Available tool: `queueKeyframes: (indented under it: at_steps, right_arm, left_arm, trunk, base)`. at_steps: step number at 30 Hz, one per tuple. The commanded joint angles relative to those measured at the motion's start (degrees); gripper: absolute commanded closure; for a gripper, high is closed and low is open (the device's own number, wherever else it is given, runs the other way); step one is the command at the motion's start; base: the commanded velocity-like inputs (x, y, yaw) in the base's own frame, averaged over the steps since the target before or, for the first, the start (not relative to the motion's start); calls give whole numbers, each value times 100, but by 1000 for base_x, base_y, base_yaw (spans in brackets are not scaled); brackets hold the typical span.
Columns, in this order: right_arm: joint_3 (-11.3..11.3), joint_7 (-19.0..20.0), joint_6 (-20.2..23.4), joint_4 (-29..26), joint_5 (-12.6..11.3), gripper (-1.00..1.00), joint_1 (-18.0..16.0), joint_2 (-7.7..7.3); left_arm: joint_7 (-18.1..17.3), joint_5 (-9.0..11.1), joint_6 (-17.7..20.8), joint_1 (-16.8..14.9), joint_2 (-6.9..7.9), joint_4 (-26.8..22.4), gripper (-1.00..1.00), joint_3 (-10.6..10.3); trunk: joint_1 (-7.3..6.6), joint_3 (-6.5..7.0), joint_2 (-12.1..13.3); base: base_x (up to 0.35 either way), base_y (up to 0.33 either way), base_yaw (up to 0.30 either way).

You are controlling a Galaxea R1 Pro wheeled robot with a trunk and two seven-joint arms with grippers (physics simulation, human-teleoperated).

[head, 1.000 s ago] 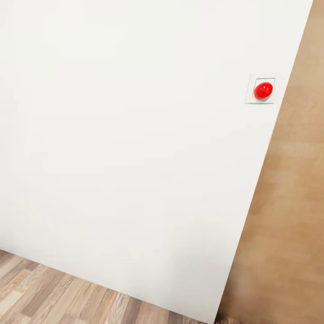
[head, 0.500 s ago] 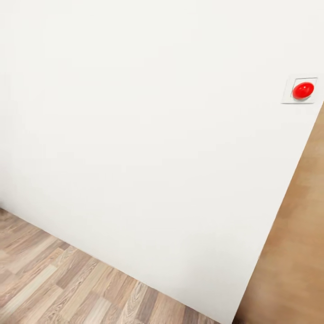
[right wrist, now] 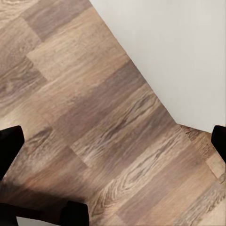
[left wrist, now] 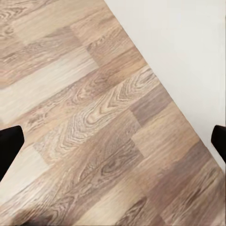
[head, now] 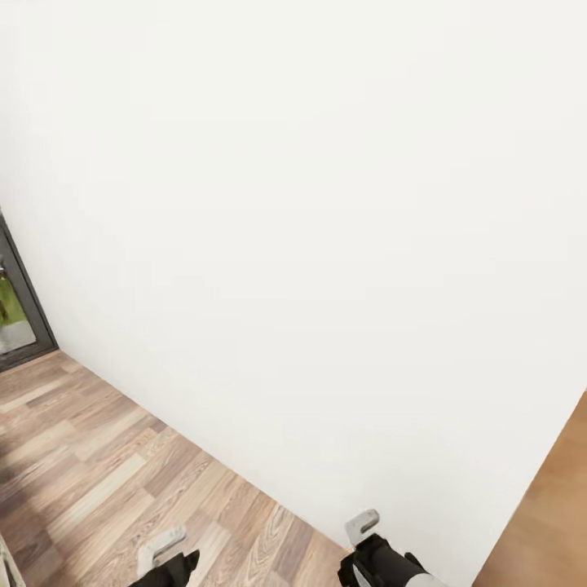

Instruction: Put all the toys in the child's room - the three board games (two on the bed and one on the table), the two jigsaw puzzles on the table, and the tennis ball on the table - inside the toy box on the table in the child's room.

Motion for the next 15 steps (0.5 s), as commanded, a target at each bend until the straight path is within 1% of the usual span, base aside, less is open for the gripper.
queueKeyframes:
  at_steps: [1, 3, 6, 7, 8, 10, 12, 13, 15]
  right_arm:
    - [-2, 111, 92, -14, 18, -100, -129, 2]
    - [-4, 294, 177, -28, 27, -100, -375, 2]
    - [-7, 458, 250, -42, 32, -100, -713, 2]
    - [-8, 493, 266, -44, 35, -100, -793, 2]
    - [-8, 520, 276, -48, 36, -100, -859, 2]
    - [-9, 563, 291, -138, 39, -100, -967, 2]
    - [-8, 594, 306, -301, 40, -100, -1036, 2]
    - [-7, 615, 317, -512, 41, -100, -1080, 2]
    - [-5, 630, 324, -688, 42, -100, -1105, 2]
  left_arm:
    - [72, 107, 187, 2, -44, -320, -100, 24]
    - [133, 277, 577, 0, -128, -920, -100, 45]
    - [209, 664, 1113, -11, -230, -1666, -100, 31]
    - [231, 772, 1215, -14, -266, -1837, -100, -26]
    - [263, 848, 1281, -16, -305, -1973, -100, -133]
    - [622, 904, 1242, -3, -326, -2140, -100, -483]
    - [1057, 951, 1164, 5, -335, -2219, -100, -718]
    - [1508, 993, 1070, 11, -340, -2242, -100, -879]
    - [1857, 1029, 975, 14, -344, -2214, -100, -982]
  trunk:
    - [0, -7, -4]
    - [0, -7, -4]
    - [0, -7, -4]
    - [0, -7, -4]
    - [0, -7, -4]
    - [0, -7, -4]
    - [0, -7, -4]
    - [0, -7, -4]
    - [0, -7, -4]
  base:
    - [-1, 0, 299]
    - [-1, 0, 298]
    - [0, 0, 298]
    - [0, 0, 298]
    - [0, 0, 298]
    - [0, 0, 298]
    - [0, 0, 299]
    - [0, 0, 299]
    - [0, 0, 299]
